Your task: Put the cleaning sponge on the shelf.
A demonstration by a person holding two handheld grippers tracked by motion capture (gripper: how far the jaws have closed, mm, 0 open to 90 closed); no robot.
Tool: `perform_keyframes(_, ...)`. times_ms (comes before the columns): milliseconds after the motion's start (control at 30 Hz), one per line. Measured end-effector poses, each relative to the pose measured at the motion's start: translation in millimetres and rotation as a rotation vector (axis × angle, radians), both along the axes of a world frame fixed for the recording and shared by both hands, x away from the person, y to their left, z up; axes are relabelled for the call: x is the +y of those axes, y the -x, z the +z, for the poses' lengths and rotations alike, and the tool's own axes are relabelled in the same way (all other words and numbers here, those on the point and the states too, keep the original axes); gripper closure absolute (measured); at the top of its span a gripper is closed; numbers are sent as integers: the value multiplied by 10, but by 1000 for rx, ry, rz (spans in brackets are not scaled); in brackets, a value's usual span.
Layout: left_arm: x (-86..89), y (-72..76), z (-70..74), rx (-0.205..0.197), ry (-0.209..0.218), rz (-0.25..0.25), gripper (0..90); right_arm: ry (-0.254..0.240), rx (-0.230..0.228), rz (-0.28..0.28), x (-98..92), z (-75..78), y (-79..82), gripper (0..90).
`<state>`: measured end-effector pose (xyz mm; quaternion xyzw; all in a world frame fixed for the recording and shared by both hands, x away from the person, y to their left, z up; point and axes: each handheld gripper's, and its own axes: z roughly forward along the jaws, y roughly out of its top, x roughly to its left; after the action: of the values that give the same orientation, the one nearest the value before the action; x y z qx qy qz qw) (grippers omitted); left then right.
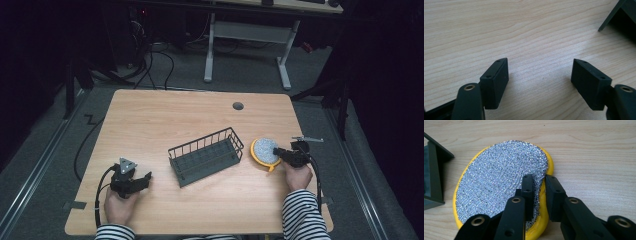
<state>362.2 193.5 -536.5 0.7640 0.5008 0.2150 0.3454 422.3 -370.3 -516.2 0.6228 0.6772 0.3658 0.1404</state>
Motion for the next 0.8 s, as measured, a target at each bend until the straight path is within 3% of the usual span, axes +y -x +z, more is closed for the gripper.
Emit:
perform_keyframes(467, -4, -1, -1, -2, 1, 3, 307, 9, -33, 56, 30, 111, 24, 791)
perform_keyframes(633, -4, -1, -1, -1, 2, 2, 307, 21, -72, 73, 37, 259, 82, 793)
perform_keyframes(800, -4, -1, -1, -1, 2, 2, 306, 16, -83, 84, 39, 322, 93, 793)
